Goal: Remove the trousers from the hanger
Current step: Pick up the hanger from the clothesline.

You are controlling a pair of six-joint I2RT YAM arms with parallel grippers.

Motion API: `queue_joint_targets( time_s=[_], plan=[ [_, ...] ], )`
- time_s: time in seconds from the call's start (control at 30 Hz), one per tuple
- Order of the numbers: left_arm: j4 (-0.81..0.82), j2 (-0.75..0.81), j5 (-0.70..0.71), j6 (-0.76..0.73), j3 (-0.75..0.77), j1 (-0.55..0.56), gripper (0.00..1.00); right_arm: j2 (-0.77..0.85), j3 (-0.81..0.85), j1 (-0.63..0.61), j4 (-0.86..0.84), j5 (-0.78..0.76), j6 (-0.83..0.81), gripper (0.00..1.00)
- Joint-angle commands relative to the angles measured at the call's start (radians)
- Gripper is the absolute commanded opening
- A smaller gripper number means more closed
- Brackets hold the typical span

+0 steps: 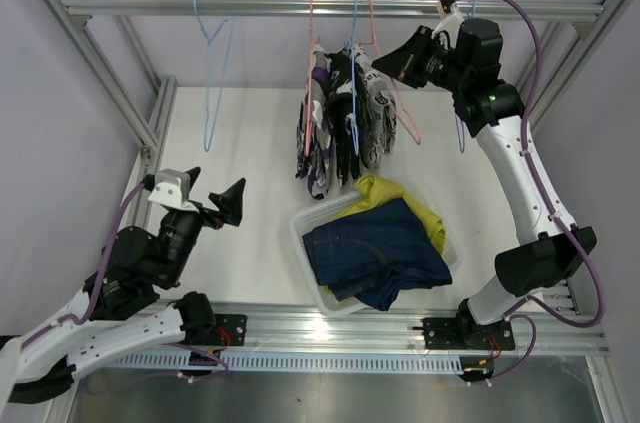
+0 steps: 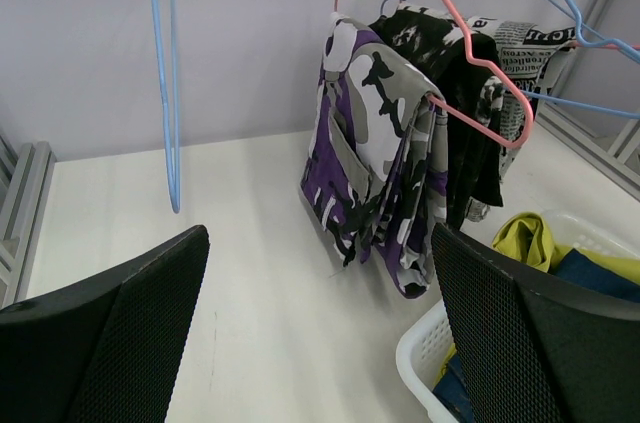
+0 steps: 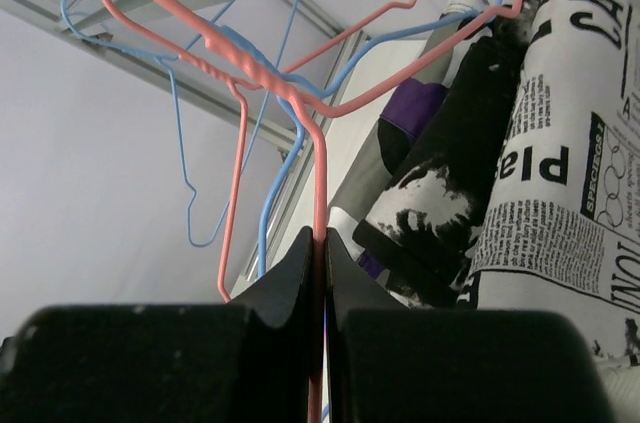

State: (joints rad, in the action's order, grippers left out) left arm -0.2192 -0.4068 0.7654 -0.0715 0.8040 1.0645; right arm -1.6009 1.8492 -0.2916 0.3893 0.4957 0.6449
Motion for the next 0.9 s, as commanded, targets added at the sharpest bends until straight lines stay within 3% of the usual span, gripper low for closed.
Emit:
queue_joint_targets(
  time_s=[0.0,0.87],
  plan=[
    [0.015,-0.007,-0.003,-0.011,-0.002,-0.009,0.96,0.071,0.107,-0.009,-0.099,0.015,-0.054,0.00],
    [0.014,-0.012,-0.003,-0.010,-0.002,-0.009,0.97,0.090,0.274,0.032,0.039,-0.056,-0.103,0.00]
  ],
)
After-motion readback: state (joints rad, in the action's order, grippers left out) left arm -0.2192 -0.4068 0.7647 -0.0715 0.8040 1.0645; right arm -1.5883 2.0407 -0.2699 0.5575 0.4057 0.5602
